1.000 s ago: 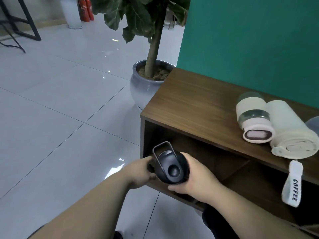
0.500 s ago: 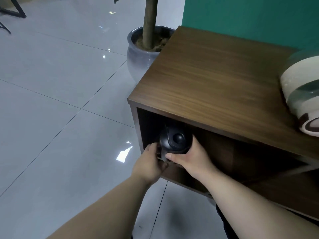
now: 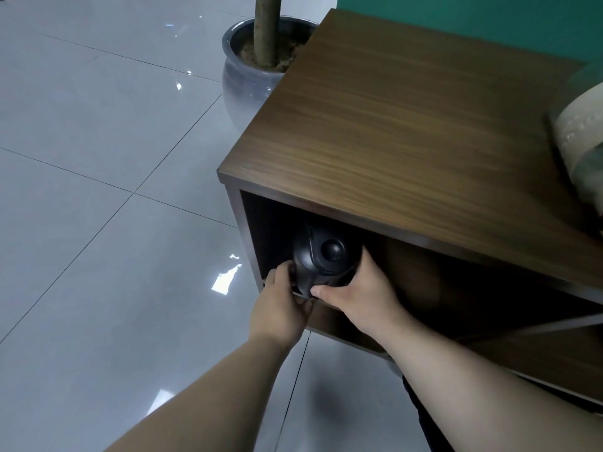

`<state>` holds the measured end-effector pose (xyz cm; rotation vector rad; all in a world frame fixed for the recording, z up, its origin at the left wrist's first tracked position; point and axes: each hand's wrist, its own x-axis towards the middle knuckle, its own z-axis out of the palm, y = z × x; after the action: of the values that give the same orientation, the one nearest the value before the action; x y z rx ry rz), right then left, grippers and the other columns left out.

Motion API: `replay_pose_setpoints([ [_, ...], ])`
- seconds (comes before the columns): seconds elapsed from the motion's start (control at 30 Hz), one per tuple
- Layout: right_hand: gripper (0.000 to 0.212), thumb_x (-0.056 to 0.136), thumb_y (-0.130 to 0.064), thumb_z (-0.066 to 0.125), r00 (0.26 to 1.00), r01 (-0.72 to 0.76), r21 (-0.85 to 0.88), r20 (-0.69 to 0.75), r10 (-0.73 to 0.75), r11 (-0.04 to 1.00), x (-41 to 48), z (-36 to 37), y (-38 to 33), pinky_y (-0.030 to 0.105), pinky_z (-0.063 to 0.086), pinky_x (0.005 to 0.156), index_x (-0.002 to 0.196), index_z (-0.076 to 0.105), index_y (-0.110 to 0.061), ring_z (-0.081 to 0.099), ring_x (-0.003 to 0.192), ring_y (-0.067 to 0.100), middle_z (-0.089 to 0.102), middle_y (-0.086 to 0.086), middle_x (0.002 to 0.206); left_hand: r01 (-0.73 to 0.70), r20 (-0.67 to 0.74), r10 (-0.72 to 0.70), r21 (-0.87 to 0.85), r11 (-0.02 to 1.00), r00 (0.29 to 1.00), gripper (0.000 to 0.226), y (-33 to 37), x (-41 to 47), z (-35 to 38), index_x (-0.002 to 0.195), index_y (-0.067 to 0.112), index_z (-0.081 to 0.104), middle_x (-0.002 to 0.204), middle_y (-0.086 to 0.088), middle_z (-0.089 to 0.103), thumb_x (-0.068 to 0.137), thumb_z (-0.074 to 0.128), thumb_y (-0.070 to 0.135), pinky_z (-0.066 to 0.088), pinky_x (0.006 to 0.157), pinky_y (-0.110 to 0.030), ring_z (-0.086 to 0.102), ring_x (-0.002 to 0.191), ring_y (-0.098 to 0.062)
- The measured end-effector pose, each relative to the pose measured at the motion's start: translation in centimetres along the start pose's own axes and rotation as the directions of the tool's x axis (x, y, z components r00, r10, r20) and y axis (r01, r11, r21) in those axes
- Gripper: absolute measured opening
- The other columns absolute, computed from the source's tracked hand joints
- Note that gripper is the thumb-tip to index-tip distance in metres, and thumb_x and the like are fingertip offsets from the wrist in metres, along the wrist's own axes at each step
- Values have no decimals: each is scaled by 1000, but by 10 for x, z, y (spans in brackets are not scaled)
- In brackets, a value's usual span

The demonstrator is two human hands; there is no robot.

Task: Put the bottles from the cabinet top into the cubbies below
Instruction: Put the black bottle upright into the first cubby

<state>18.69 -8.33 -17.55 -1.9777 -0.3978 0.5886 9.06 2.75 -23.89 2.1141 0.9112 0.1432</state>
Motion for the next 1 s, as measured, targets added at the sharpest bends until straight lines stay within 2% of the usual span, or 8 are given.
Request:
replay_pose_setpoints([
  [0.17,92,54,-20,95,996,-29,-29,-91,26,999,-5,8,1,25,46,103,134,50,-24,62,116,5,68,-9,125,-17,13,16,5,1000,1000,46,0,6,-4,129,25,57,119,6,60,87,74,30,53,77,-33,66,99,-19],
  [0.3,99,53,-32,95,980,-81,-88,-189,63,993,-8,18,-3,35,49,101,137,45,-19,63,119,17,66,0,130,-23,30,23,3,1000,999,45,-3,9,-8,132,31,57,122,12,62,89,70,25,50,74,-27,68,93,-10],
  [0.47,96,56,-33,94,970,-110,-105,-229,84,988,-10,23,-5,30,49,93,137,44,-15,64,116,22,66,4,129,-45,51,45,2,999,998,41,-7,10,-12,130,35,58,124,15,64,91,69,27,56,77,-30,69,90,-5],
  [0.63,96,55,-35,94,963,-124,-126,-256,88,984,-10,27,-4,34,51,94,136,44,-15,64,116,25,66,6,129,-45,44,46,-15,999,998,45,-8,11,-11,131,34,57,124,17,65,88,71,33,59,81,-34,70,93,-6],
  [0.87,98,55,-38,93,965,-144,-154,-239,105,978,-10,27,-2,37,50,97,136,43,-17,62,118,27,63,8,131,-44,38,44,1,999,998,46,-8,11,-9,133,31,56,126,14,64,90,71,33,54,74,-28,69,92,-7],
  [1.0,103,54,-37,94,969,-180,-241,-211,129,954,-10,23,6,36,47,100,138,41,-12,57,124,30,57,12,137,-25,28,25,26,999,999,55,-9,8,-11,139,28,54,130,9,59,89,75,28,44,76,-26,65,106,-14],
])
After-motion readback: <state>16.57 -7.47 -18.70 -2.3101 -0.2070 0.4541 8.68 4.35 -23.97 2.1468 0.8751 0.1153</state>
